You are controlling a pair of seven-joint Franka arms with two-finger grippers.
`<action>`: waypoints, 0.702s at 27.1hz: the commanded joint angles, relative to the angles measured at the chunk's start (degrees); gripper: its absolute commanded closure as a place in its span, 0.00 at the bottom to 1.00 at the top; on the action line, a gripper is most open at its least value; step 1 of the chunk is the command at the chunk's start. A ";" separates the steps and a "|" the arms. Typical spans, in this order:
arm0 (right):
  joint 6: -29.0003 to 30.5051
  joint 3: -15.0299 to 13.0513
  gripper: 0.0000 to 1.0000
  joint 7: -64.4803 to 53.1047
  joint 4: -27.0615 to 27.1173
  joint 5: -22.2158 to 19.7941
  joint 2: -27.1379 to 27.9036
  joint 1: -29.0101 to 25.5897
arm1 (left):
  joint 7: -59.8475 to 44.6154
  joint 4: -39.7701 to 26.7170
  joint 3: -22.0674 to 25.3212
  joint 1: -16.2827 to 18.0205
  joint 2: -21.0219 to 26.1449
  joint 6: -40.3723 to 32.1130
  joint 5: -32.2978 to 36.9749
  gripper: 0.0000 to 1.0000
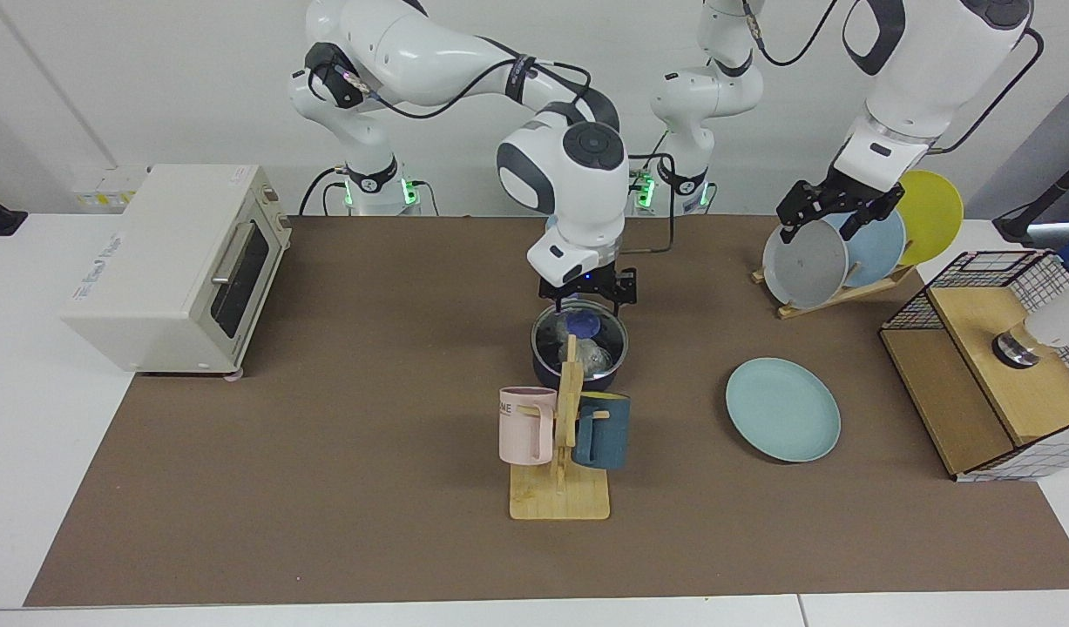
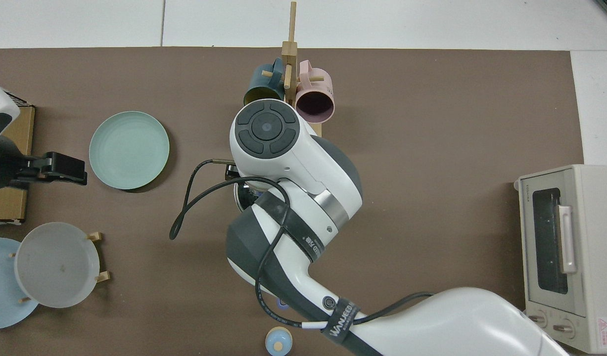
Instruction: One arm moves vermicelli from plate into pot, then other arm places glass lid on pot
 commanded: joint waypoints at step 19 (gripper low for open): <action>-6.44 -28.88 0.00 -30.56 -14.33 11.88 -22.99 -1.39 | 0.77 -0.75 -0.12 0.44 -1.03 0.52 0.05 0.00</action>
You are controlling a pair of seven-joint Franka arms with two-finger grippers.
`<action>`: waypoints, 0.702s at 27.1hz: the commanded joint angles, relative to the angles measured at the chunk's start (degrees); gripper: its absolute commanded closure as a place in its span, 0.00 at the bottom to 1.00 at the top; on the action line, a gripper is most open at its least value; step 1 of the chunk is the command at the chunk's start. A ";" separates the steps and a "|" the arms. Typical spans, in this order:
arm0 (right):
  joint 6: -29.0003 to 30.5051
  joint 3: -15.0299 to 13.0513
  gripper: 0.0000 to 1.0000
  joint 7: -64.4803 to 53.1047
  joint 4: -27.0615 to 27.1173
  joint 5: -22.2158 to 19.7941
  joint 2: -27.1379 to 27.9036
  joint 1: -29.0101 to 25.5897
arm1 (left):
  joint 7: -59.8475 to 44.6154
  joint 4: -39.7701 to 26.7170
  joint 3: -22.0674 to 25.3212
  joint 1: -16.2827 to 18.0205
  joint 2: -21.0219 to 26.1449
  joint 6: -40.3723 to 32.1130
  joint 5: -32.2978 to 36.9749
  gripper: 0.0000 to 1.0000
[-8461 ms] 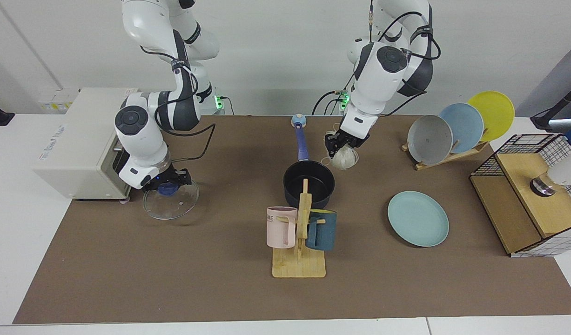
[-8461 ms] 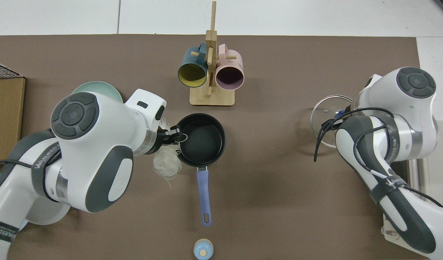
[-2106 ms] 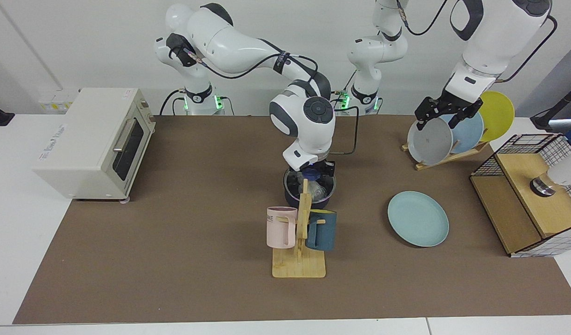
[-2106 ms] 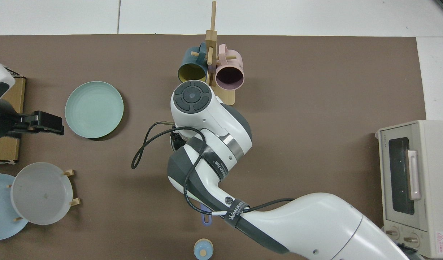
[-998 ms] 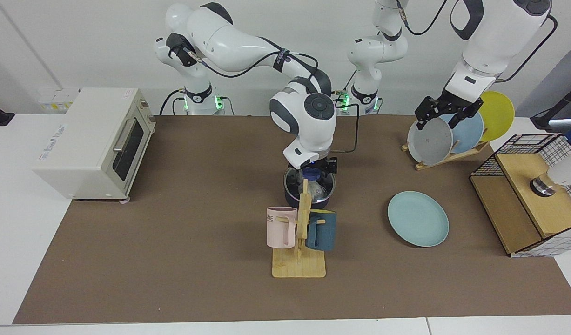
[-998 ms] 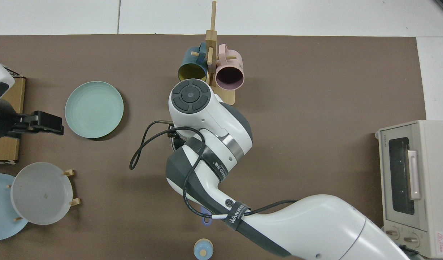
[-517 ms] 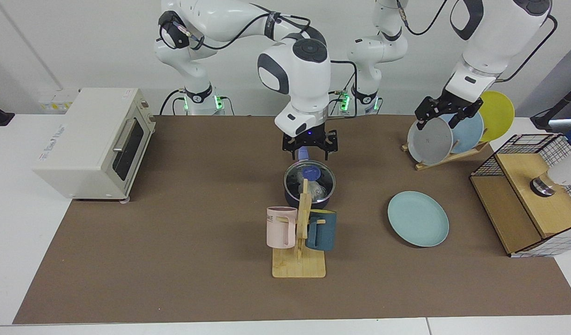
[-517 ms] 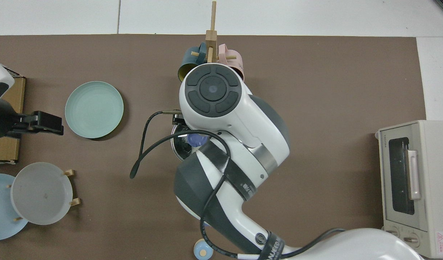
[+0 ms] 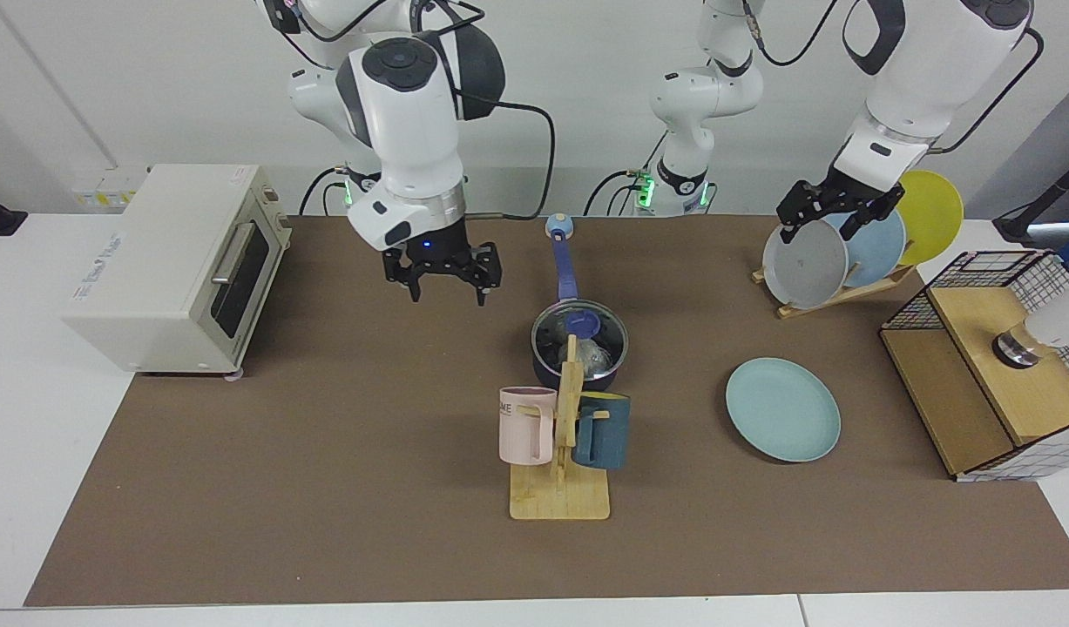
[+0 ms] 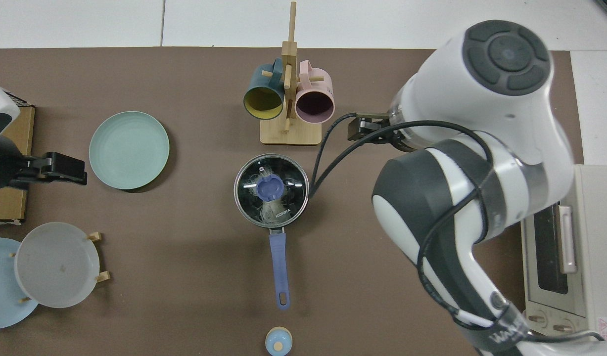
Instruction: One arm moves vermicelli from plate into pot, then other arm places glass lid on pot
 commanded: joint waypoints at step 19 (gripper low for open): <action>-8.97 -11.25 0.00 -24.90 -1.34 2.52 -10.23 -8.63 | 0.77 -0.75 -0.12 0.44 -1.02 0.52 0.05 0.00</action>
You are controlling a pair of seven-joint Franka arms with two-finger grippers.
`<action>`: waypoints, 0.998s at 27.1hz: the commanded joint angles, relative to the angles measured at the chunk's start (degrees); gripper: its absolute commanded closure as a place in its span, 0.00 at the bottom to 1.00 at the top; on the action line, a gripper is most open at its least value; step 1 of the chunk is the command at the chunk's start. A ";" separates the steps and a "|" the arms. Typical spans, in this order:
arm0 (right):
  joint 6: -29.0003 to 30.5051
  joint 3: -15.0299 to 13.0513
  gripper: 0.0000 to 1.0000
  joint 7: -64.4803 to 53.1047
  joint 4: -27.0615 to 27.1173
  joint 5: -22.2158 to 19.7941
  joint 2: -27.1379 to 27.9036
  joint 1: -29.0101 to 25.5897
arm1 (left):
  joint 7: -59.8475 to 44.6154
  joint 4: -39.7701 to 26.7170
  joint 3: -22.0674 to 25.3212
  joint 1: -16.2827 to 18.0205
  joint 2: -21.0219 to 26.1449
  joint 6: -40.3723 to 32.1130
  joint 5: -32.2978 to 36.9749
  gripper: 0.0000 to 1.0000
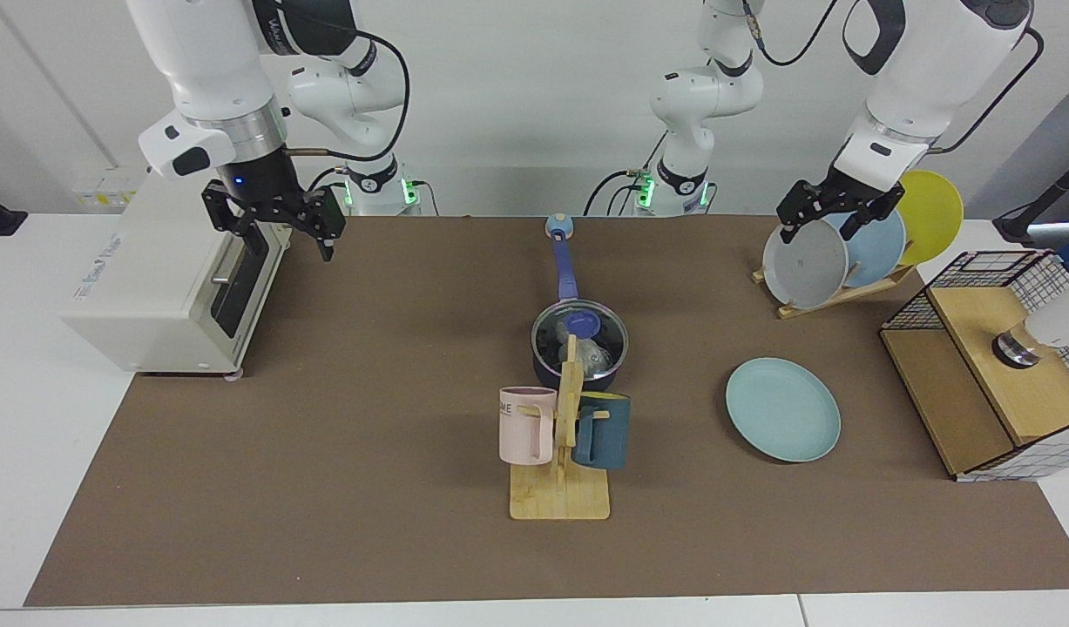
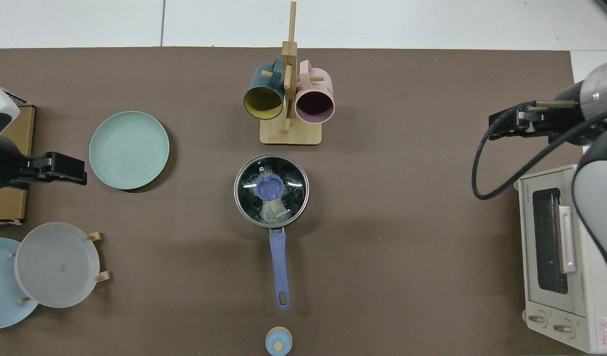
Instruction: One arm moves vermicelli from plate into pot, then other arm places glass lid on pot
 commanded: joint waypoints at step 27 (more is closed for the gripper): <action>0.60 4.25 0.00 -8.55 -14.86 1.82 -12.82 -12.80 | 0.77 -0.75 -0.12 0.44 -1.01 0.43 0.05 0.00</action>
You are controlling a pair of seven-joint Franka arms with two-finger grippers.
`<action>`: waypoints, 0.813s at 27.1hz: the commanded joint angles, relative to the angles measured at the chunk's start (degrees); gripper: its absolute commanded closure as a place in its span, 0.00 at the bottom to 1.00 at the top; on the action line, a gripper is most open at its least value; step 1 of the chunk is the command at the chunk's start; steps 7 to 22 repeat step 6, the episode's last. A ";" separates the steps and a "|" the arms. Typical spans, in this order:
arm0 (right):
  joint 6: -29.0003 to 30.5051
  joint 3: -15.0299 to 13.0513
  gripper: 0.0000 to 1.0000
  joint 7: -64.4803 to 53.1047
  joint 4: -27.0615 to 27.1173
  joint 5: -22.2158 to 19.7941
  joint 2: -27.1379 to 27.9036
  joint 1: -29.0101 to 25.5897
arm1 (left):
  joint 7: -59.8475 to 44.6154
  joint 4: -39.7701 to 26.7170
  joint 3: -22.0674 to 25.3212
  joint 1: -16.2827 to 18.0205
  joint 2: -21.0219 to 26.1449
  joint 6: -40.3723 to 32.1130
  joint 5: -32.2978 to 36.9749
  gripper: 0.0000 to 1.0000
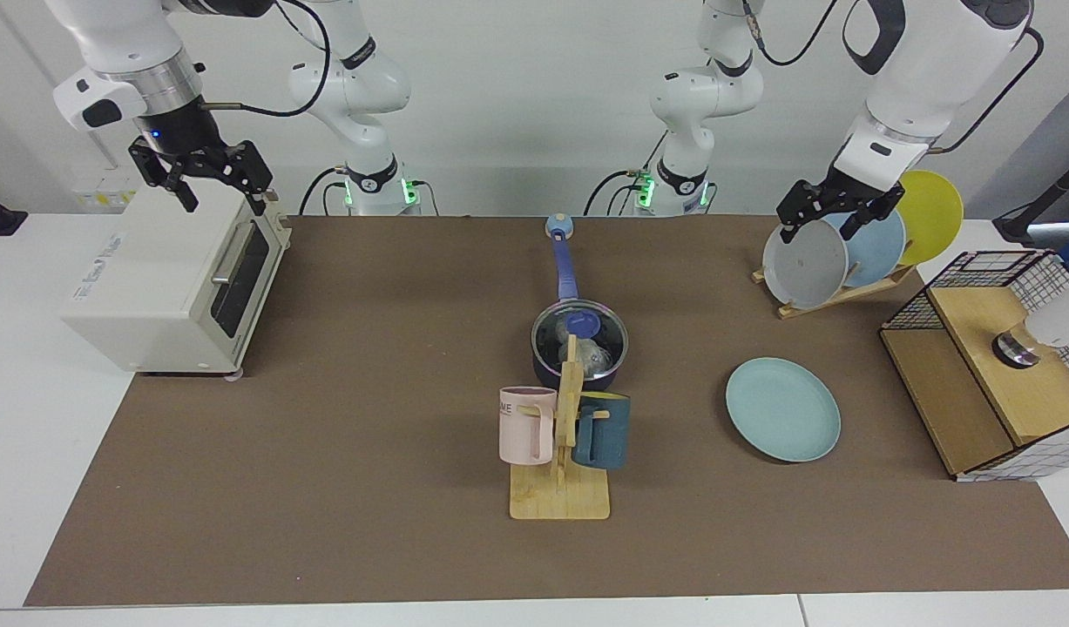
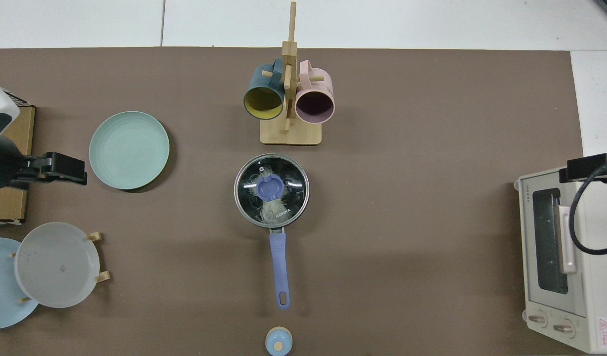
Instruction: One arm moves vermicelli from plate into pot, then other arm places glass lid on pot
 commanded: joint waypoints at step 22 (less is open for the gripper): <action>1.47 1.50 0.00 0.03 -2.51 1.54 -1.51 -1.40 | 0.77 -0.75 -0.12 0.44 -1.00 0.52 0.05 0.00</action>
